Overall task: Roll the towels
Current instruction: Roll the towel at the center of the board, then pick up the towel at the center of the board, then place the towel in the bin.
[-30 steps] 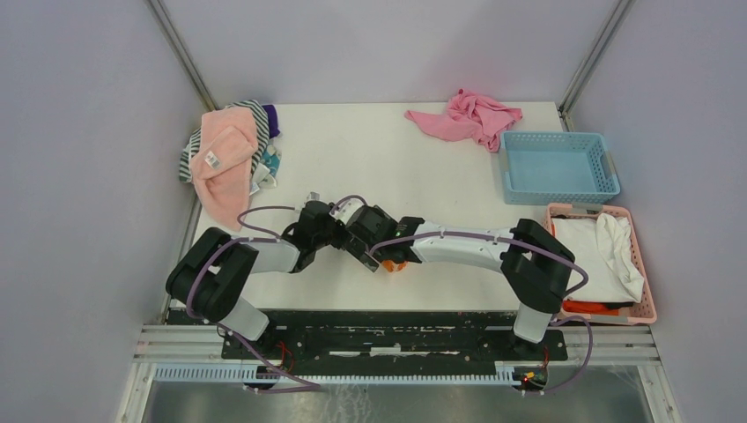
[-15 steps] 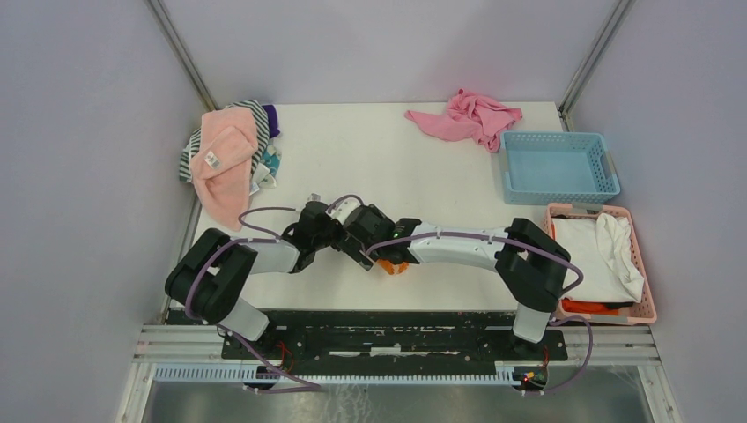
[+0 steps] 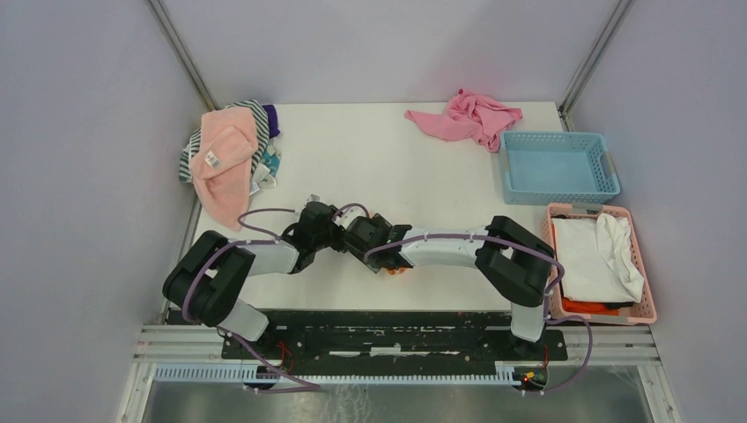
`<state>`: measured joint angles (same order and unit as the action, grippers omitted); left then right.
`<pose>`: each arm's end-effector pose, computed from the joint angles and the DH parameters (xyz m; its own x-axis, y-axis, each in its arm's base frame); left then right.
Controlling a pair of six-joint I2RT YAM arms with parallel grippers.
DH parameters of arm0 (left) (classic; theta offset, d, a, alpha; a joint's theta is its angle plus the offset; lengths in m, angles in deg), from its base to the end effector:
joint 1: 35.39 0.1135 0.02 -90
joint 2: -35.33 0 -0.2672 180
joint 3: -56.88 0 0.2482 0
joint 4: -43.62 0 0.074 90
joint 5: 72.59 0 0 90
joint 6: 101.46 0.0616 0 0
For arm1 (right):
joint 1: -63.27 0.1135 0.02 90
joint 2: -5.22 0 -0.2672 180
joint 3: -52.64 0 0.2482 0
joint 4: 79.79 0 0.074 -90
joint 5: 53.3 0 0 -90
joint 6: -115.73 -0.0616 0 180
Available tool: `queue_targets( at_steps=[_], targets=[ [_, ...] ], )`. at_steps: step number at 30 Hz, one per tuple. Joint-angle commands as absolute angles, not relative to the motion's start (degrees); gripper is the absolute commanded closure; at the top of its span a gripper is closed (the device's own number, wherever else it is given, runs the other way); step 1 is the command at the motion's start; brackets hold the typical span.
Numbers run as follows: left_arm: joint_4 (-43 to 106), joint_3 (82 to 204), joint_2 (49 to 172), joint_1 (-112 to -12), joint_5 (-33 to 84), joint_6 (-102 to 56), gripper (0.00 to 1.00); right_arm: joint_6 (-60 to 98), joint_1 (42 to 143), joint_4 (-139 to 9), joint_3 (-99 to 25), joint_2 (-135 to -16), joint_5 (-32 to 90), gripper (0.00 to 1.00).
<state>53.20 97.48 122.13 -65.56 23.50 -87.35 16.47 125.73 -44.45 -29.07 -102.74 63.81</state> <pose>0.2435 -0.1491 0.1205 -0.6818 -0.7191 -0.1343 -0.3604 0.4899 -0.7938 0.2035 0.3295 0.1446 -0.5123 -0.6726 -0.5341 -0.6146 0.7214 -0.3190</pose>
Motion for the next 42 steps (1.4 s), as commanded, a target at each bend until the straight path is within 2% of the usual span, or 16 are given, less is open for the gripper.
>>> queue_targets(
  at_steps=[1,3,5,10,12,14,16,23,27,31,35,42],
  targets=[
    [46.68,97.46,122.46,-66.86,21.21,-86.89,0.54,16.84,124.91,-43.18,-28.41,-105.16,62.94,0.27],
    [46.60,97.97,122.81,-67.39,21.34,-86.64,0.53,17.42,124.91,-43.40,-29.54,-106.46,60.40,0.30],
    [46.66,98.20,123.26,-67.50,21.61,-86.52,0.52,17.89,124.72,-43.03,-30.74,-107.75,57.97,0.39],
    [46.17,98.37,121.86,-65.47,22.34,-84.87,0.41,18.60,123.33,-42.28,-29.83,-106.14,55.83,0.74],
    [45.60,99.55,121.08,-62.64,26.06,-82.92,0.38,19.18,122.76,-40.99,-29.28,-103.61,56.53,0.88],
    [42.34,102.70,119.12,-59.44,29.24,-79.90,0.34,20.04,122.10,-39.44,-29.02,-100.99,57.85,0.95],
    [35.23,106.75,116.49,-56.44,29.08,-75.28,0.30,21.02,121.17,-37.27,-29.63,-98.40,59.88,0.99],
    [10.99,121.06,107.79,-44.06,26.13,-56.39,0.17,25.41,115.00,-28.70,-33.70,-89.32,67.93,1.00],
    [1.47,128.78,104.45,-41.64,21.59,-45.95,0.10,29.41,108.41,-24.12,-37.50,-84.85,73.55,1.00],
    [-2.23,132.30,100.67,-41.34,17.40,-37.81,0.05,33.83,98.13,-22.07,-41.27,-82.49,79.02,1.00],
    [-0.40,128.78,98.35,-41.31,14.44,-36.23,0.04,35.46,86.19,-22.12,-44.50,-82.99,80.96,1.00],
    [-1.34,127.56,99.07,-41.39,16.85,-35.79,0.03,33.80,69.56,-25.86,-50.88,-92.86,82.05,1.00]
  ],
)
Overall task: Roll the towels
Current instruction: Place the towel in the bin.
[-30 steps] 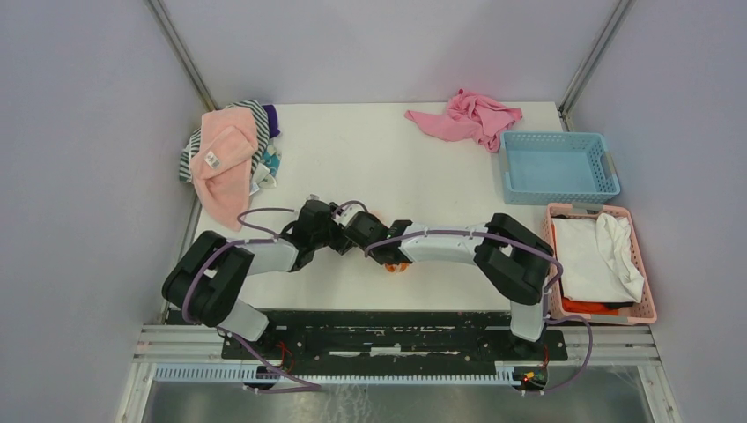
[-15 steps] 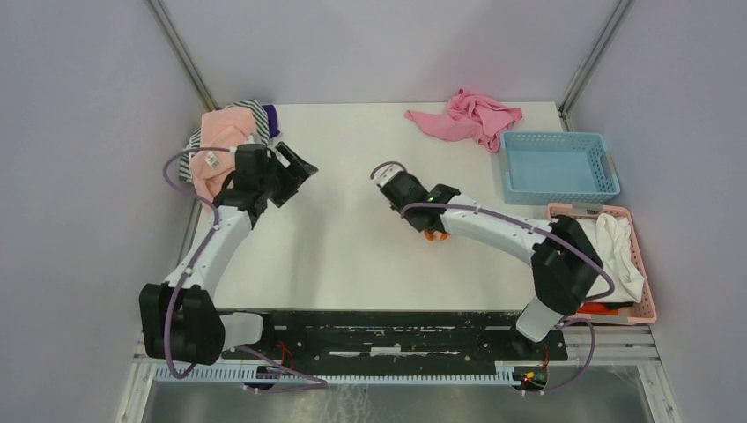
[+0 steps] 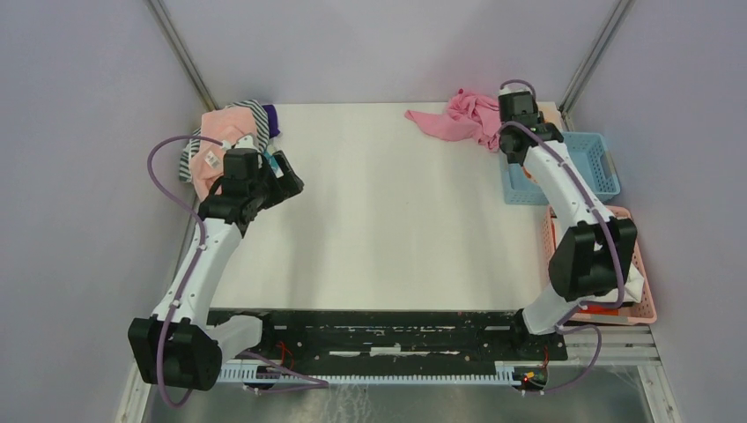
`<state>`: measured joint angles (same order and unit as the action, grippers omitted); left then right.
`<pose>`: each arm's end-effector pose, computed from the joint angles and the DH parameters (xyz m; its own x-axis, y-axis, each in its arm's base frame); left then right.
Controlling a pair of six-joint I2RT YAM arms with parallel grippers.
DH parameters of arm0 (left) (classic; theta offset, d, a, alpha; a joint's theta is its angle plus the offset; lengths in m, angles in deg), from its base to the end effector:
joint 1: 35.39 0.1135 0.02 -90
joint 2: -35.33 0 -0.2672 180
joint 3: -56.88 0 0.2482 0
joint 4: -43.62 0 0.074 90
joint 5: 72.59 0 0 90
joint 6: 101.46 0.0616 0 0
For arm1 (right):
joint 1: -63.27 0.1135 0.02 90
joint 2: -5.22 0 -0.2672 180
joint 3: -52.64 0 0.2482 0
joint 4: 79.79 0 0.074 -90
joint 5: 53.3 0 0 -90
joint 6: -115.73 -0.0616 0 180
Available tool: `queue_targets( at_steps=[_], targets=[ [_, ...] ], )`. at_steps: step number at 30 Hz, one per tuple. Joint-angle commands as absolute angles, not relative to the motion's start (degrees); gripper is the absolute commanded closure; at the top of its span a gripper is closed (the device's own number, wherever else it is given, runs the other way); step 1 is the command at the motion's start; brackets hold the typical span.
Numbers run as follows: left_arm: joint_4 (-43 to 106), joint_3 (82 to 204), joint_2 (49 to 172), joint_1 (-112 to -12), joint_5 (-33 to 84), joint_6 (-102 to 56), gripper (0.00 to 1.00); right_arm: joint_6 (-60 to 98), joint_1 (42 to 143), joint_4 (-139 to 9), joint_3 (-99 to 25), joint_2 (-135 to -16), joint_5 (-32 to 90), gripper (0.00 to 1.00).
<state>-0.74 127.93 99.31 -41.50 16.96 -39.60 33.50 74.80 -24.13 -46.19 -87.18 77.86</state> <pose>0.2556 -0.0269 0.3020 -0.5785 -0.4124 -0.7038 -0.1957 0.9078 -0.3710 0.3573 0.0315 0.3171 -0.7718 -0.2613 -0.5796 0.1678 0.7956 -0.5822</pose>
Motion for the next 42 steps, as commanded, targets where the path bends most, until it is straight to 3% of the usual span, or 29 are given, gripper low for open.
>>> queue_targets(
  at_steps=[1,16,29,32,39,42],
  targets=[
    [-1.37,127.44,99.17,-41.36,16.99,-35.80,0.03,33.55,67.99,-26.26,-51.97,-94.92,81.86,1.00],
    [-1.06,126.77,100.08,-40.13,18.15,-36.11,0.03,34.29,61.47,-32.96,-53.24,-108.17,51.40,1.00],
    [-0.25,126.01,100.10,-39.26,18.80,-36.49,0.03,28.15,59.59,-27.94,-57.09,-117.94,41.33,0.98],
    [-0.06,125.82,100.01,-39.23,19.02,-36.50,0.03,26.75,59.58,-26.67,-57.73,-120.02,40.75,0.92],
    [0.25,125.54,100.01,-39.04,19.32,-36.61,0.03,24.37,58.44,-28.92,-53.74,-118.54,40.93,0.58],
    [0.34,125.46,100.03,-38.91,19.48,-36.59,0.03,24.00,57.63,-30.34,-51.34,-116.03,38.89,0.51]
  ],
)
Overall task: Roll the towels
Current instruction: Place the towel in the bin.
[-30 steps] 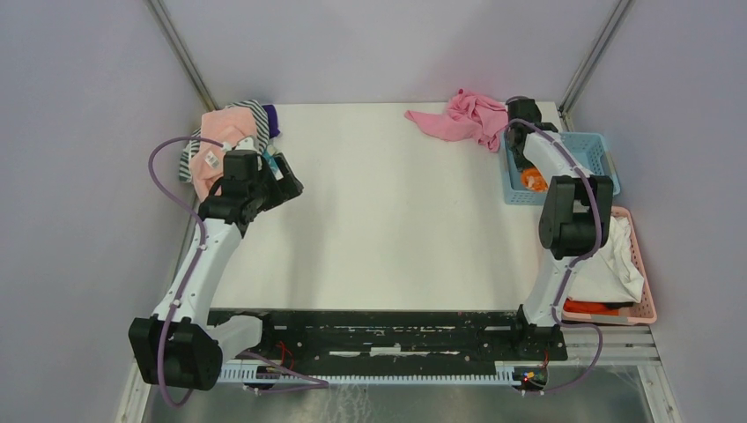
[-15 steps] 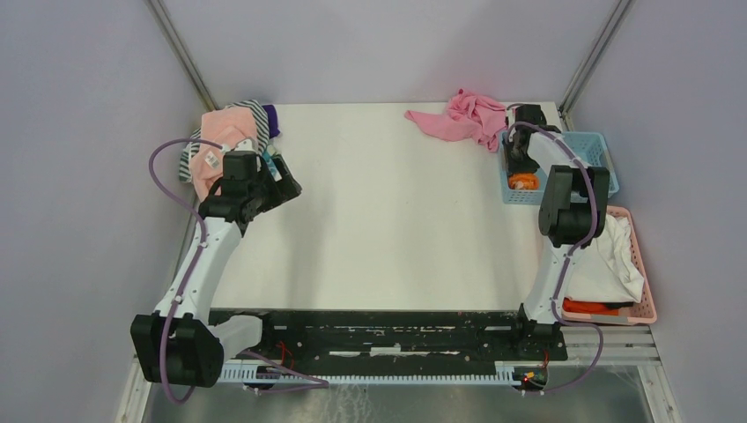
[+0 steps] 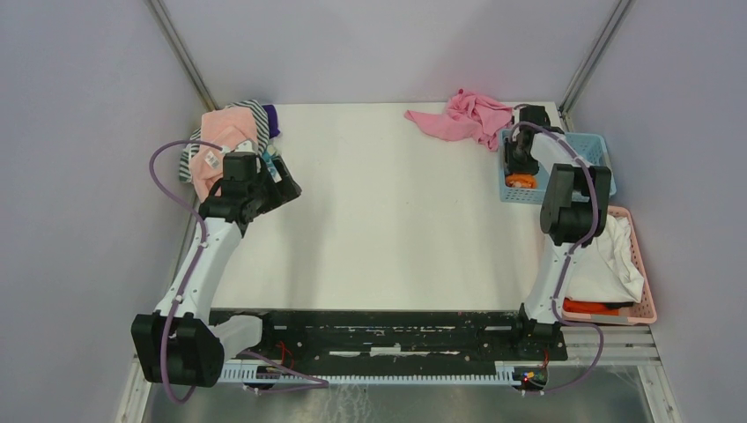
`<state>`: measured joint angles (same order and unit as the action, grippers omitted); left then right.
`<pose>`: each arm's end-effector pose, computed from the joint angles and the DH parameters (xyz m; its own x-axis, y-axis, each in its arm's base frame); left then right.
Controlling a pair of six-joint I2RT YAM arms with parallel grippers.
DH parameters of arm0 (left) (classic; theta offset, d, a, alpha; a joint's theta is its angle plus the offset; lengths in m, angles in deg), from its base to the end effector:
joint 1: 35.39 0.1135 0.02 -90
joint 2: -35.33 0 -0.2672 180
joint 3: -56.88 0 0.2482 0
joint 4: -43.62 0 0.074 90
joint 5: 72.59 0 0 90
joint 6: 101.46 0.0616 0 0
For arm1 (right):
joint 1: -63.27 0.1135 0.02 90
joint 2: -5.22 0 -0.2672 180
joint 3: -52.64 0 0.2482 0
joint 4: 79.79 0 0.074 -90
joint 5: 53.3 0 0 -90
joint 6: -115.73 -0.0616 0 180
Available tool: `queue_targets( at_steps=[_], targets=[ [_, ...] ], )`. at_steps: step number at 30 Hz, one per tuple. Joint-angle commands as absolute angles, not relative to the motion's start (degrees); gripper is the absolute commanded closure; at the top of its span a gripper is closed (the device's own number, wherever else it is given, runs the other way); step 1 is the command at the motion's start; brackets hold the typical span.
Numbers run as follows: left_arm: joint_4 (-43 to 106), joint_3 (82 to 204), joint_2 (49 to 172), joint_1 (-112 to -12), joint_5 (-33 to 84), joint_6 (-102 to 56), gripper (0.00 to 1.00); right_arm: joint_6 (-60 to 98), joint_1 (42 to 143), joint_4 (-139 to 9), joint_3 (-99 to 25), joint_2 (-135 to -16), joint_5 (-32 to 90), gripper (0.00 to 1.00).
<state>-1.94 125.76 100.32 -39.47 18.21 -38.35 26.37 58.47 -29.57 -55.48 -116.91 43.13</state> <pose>0.2552 -0.0191 0.2823 -0.6283 -0.4086 -0.6620 -0.2272 0.9103 -0.3461 0.4595 -0.0455 0.1579 -0.8988 0.0643 -0.4336 0.1216 0.9869 -0.1057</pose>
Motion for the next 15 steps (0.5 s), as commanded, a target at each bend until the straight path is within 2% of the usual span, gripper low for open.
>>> queue_targets(
  at_steps=[1,15],
  targets=[
    [0.38,125.45,100.02,-38.82,19.66,-36.59,0.03,24.01,57.51,-30.80,-50.63,-114.94,38.74,0.49],
    [0.71,125.14,99.92,-38.07,20.42,-36.84,0.03,22.70,56.46,-33.79,-47.11,-107.82,38.94,0.33]
  ],
)
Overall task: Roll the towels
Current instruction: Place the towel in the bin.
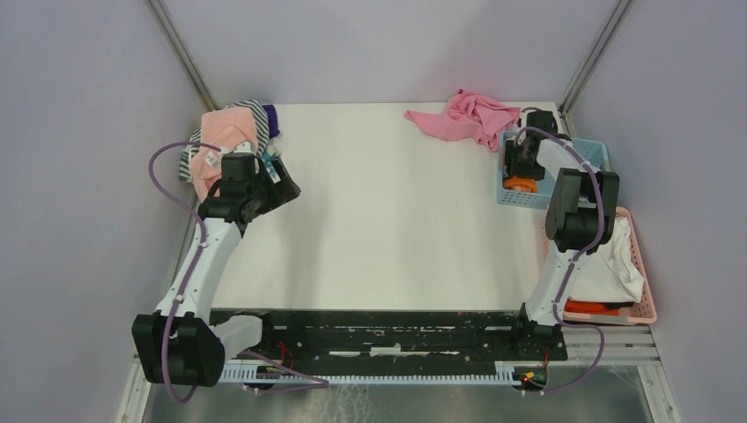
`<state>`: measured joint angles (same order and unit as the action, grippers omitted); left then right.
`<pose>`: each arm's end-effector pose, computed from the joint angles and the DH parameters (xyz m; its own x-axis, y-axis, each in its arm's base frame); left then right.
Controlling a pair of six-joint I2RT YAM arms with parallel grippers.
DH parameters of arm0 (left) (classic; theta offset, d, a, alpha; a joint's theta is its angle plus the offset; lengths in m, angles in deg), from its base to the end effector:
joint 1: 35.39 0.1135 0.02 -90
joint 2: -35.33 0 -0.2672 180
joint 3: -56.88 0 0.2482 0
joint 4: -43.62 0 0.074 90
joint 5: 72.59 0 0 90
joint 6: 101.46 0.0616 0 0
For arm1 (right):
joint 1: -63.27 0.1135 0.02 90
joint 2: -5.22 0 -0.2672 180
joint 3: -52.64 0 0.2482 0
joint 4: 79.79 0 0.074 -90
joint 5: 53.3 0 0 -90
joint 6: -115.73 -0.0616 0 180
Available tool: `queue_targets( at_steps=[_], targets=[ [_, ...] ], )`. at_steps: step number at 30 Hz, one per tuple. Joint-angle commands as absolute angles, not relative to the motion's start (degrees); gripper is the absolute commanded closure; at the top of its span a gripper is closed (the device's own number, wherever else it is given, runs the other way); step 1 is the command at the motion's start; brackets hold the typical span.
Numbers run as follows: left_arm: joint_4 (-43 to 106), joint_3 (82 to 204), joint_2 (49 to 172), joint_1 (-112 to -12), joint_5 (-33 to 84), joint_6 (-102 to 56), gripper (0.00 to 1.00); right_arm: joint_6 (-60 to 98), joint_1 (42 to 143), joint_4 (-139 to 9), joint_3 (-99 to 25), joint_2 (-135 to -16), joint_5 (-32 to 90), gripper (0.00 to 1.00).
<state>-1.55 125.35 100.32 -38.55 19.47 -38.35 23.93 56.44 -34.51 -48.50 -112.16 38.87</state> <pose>0.2555 -0.0163 0.2806 -0.6293 -0.4179 -0.6552 -0.2273 0.9052 -0.3591 0.4424 -0.0553 0.1622 -0.8680 0.1356 -0.4777 0.1641 0.9863 -0.0183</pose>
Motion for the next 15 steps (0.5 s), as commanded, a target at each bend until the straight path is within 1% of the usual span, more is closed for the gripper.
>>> queue_targets(
  at_steps=[1,3,7,13,15],
  targets=[
    [0.69,125.04,99.92,-38.05,20.59,-36.90,0.03,22.61,56.42,-34.11,-46.69,-106.99,38.98,0.31],
    [0.76,125.03,99.93,-37.88,20.77,-36.93,0.03,22.29,56.42,-34.76,-46.08,-105.47,39.63,0.27],
    [0.83,125.06,99.84,-37.60,20.92,-36.94,0.03,22.08,56.35,-34.98,-46.06,-104.00,40.61,0.24],
    [0.88,124.95,99.78,-37.33,21.01,-37.03,0.03,21.15,56.37,-34.42,-45.92,-103.50,40.02,0.23],
    [0.96,124.93,99.76,-37.27,21.05,-37.03,0.03,20.51,56.38,-35.05,-44.95,-103.10,40.29,0.26]
  ],
)
